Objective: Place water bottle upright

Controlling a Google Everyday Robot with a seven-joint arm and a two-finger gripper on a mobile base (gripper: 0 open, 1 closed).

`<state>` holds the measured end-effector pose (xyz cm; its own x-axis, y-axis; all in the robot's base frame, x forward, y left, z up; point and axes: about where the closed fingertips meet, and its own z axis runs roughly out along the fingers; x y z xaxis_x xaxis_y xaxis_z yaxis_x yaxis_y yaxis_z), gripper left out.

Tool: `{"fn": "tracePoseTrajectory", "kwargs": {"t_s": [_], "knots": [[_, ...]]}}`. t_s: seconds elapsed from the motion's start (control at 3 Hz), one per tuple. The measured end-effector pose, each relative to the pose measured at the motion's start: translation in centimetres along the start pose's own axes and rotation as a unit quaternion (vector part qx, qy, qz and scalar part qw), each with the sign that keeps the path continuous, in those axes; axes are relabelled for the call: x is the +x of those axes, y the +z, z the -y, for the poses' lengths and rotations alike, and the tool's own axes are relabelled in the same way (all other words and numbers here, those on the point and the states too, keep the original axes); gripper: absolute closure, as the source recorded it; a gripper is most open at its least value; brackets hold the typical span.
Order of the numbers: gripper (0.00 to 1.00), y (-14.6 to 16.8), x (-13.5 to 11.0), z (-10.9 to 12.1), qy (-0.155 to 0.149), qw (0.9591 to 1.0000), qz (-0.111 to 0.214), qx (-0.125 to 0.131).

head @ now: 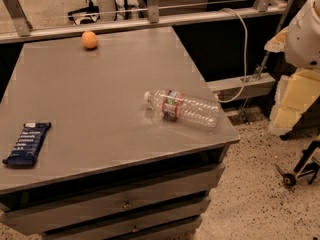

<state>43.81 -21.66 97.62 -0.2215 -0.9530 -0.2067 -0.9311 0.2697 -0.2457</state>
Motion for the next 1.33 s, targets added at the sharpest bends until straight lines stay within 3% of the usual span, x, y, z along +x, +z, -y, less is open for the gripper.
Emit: {"fn": "tracePoseTrajectory", "kwargs": {"t_s": [0.33,0.67,1.0,1.33], "knots": [[0.0,0.0,0.0,0.0,0.0,1.0,0.0,0.0],[0.0,2.0,-2.9,0.7,-0.007,0.9999,0.01,-0.004],[0.0,5.8,-7.6,1.8,-0.011,0.9997,0.014,-0.014],[0.0,9.4,-10.7,2.5,-0.007,0.9996,0.012,-0.023]]}}
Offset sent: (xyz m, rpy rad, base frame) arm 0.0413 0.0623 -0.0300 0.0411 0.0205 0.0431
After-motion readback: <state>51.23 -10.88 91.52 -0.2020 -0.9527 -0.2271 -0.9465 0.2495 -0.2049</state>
